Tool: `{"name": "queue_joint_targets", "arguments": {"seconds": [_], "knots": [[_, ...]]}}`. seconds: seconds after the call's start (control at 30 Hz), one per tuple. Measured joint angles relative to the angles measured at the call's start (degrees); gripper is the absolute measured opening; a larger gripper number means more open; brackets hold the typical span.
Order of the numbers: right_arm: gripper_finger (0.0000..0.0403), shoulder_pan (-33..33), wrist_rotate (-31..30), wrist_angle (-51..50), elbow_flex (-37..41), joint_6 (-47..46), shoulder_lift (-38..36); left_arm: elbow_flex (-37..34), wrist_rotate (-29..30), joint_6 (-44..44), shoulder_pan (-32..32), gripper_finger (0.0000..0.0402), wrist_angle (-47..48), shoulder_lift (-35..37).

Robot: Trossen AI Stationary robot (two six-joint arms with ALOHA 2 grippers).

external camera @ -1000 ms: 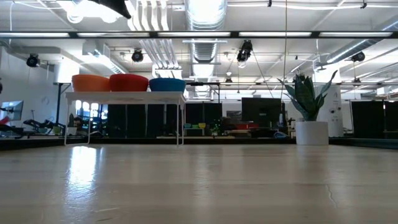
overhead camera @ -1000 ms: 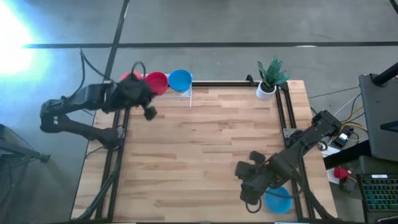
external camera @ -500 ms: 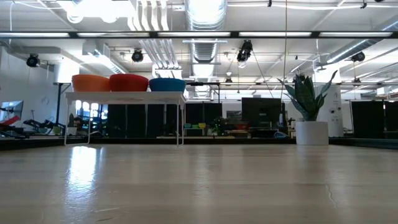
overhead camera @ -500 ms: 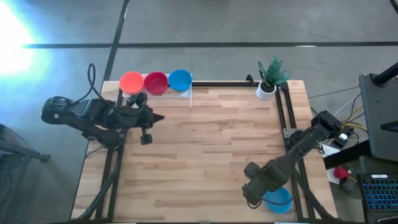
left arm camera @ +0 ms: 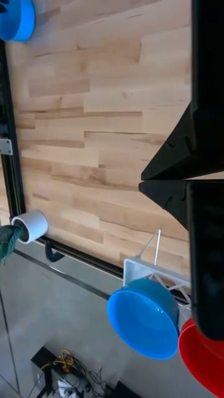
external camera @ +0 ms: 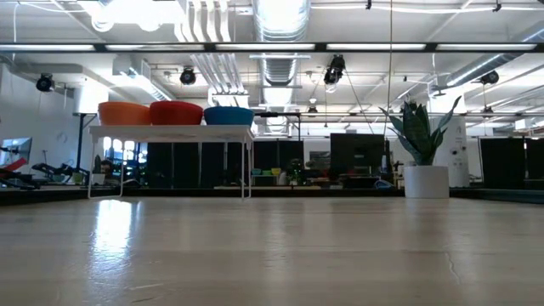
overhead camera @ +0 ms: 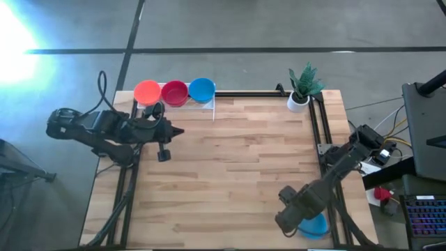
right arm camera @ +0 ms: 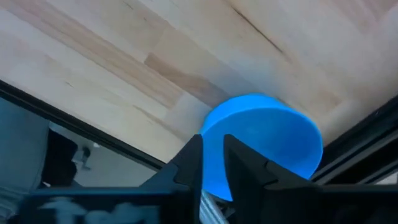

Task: Pick & Place Mini bowls
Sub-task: Stack the blue bowl on top of the blue bowl on the shelf

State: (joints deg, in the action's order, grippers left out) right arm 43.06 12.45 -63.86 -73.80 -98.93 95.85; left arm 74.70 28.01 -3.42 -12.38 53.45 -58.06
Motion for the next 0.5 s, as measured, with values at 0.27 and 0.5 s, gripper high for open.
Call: {"name": "queue_joint_targets", "arguments": {"seconds": [0.27, 0.5], "knots": [[0.0111, 3.81, -0.42, 2.87, 2.63, -16.05, 0.0, 0.0, 0.0, 0.35, 0.0, 0.0, 0.15, -0.01], [0.0123, 6.32, -0.98, 12.72, 6.53, -22.37, 0.39, 0.0, -0.02, 1.01, 0.0, 0.0, 0.17, 0.0]]}}
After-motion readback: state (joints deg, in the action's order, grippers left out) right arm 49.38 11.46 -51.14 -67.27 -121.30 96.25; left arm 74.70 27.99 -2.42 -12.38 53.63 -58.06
